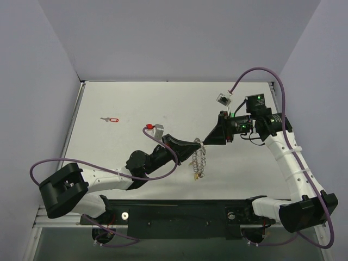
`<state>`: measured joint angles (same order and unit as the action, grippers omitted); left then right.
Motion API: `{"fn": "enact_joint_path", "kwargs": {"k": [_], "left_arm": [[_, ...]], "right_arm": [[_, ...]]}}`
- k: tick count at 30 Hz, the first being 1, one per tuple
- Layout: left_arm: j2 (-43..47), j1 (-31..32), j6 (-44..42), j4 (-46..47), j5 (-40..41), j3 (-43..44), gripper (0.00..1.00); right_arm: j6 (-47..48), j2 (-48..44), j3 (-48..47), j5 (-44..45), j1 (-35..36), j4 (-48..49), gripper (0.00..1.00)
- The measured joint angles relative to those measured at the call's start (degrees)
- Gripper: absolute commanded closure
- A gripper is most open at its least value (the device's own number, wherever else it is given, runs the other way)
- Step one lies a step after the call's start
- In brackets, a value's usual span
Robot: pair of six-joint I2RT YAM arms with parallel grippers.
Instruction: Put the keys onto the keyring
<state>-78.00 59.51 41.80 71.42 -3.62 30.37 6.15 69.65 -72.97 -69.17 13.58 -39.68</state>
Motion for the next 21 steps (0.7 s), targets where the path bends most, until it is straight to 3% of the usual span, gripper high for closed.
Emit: {"fn": "enact_joint_path", "kwargs": {"k": [5, 21], "left_arm": [[-0.35, 0.00, 0.00, 0.00, 0.11, 0.00, 1.00], [-0.39, -0.37, -0.04, 0.00, 0.20, 0.00, 1.00]], "right_arm": [[-1.05, -0.02, 0.42, -0.02, 0.07, 1.36, 0.77], [-2.05, -1.03, 2.84, -0.07, 0.07, 3.19, 0.77]]}}
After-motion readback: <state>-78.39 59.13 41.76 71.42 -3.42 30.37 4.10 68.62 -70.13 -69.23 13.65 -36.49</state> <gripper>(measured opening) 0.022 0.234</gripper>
